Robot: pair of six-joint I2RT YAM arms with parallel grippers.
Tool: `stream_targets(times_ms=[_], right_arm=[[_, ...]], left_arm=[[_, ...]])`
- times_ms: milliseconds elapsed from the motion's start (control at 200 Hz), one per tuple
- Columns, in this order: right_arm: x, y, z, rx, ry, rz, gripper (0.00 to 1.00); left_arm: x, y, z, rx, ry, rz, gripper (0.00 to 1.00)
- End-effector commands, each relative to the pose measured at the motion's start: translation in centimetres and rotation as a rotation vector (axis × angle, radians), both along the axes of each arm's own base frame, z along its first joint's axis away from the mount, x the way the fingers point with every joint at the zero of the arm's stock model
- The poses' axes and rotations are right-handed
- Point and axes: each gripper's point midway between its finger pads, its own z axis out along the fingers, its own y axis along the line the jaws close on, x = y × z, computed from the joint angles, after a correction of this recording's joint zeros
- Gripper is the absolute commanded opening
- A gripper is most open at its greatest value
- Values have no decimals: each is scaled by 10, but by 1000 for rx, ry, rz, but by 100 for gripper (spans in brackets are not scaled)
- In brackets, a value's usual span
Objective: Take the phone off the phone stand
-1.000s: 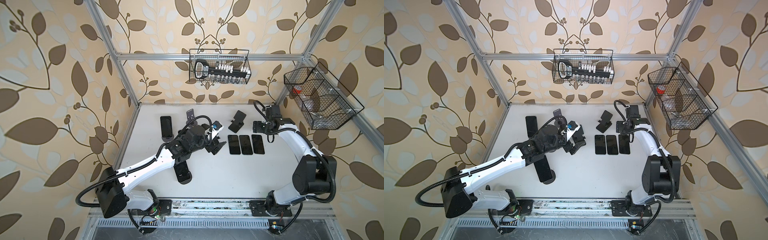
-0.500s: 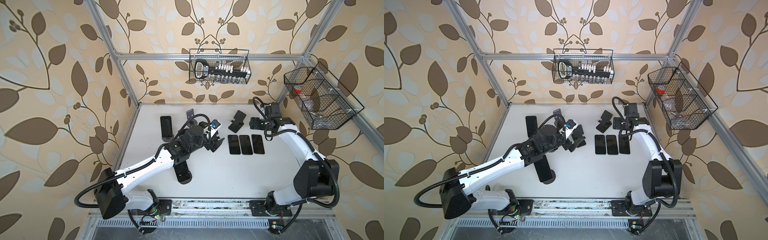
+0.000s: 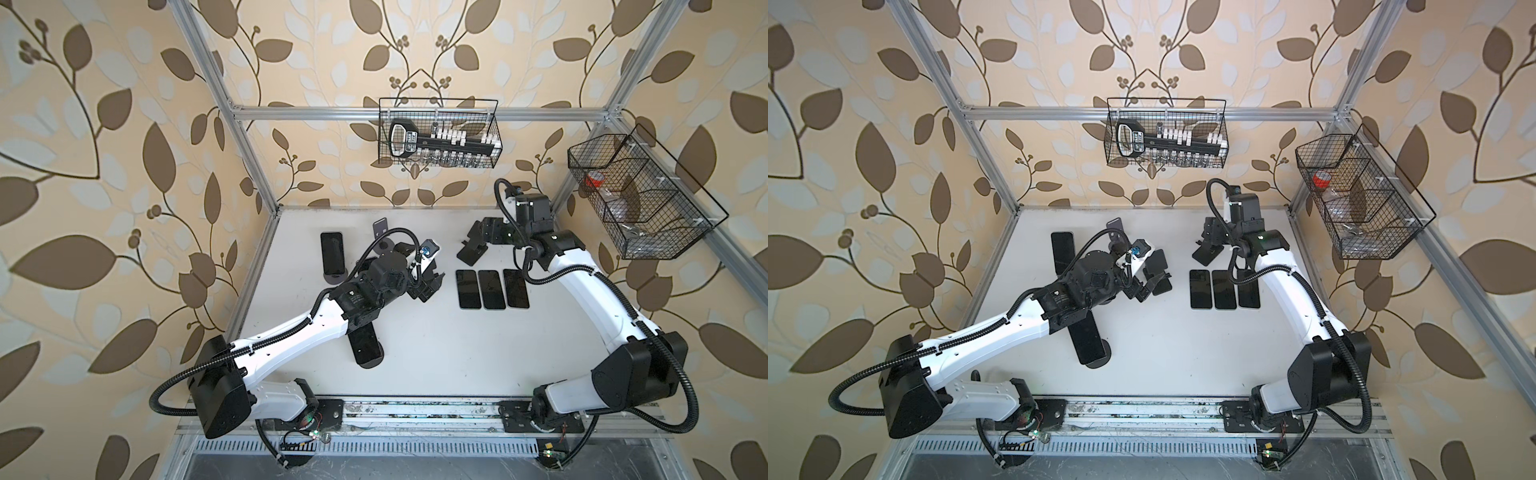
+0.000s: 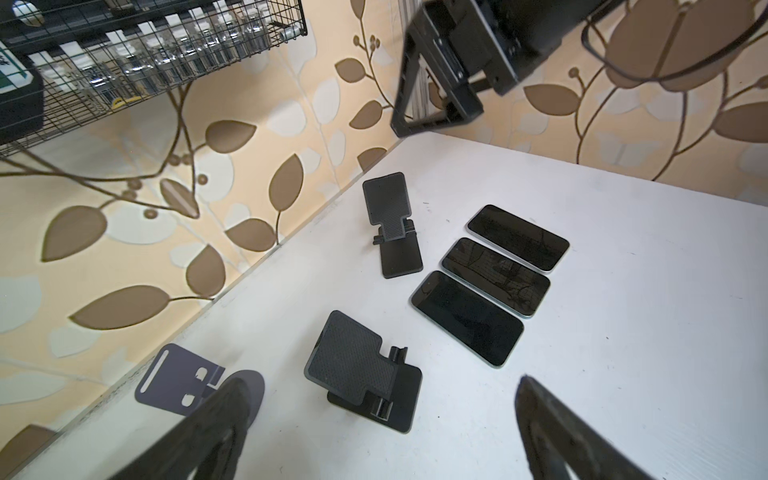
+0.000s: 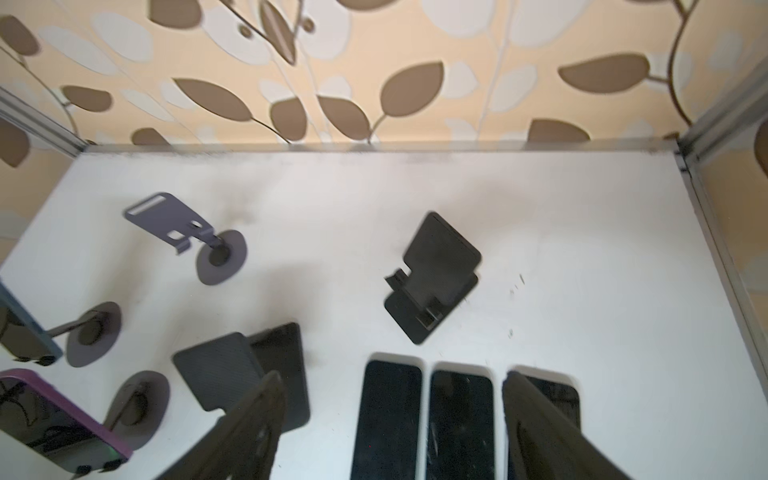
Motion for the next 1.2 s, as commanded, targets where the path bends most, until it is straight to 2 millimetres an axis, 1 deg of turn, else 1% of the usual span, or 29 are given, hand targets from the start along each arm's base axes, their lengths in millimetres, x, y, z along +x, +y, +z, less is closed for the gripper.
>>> stream_targets(times_ms=[0, 100, 265, 365, 530, 715, 745, 815, 985, 1195], right_arm=[[10, 23, 22, -1, -70, 19, 83], [12, 46, 28, -5, -97, 54, 83], [7, 80, 36, -21, -140, 116, 83], [4, 92, 40, -28, -161, 137, 83], [2, 109, 46, -18, -189, 173, 83], [-1, 131, 52, -8, -202, 226, 83], [-1, 135, 54, -6, -206, 235, 83], [-2, 143, 56, -5, -210, 254, 83], [-7, 164, 58, -7, -224, 298, 83], [-11, 194, 50, 17, -197, 372, 83]], left_arm=[[10, 6, 5, 15, -56, 57, 99], [15, 9, 2, 17, -50, 83, 99], [23, 20, 6, 14, -63, 125, 99], [30, 31, 9, -6, -63, 164, 99], [42, 52, 19, -52, -61, 230, 99], [46, 71, 35, -89, -70, 290, 99], [45, 75, 36, -103, -59, 296, 99], [43, 88, 30, -121, -24, 334, 99], [28, 111, 15, -86, 14, 389, 99], [7, 137, 19, -80, 6, 430, 99]])
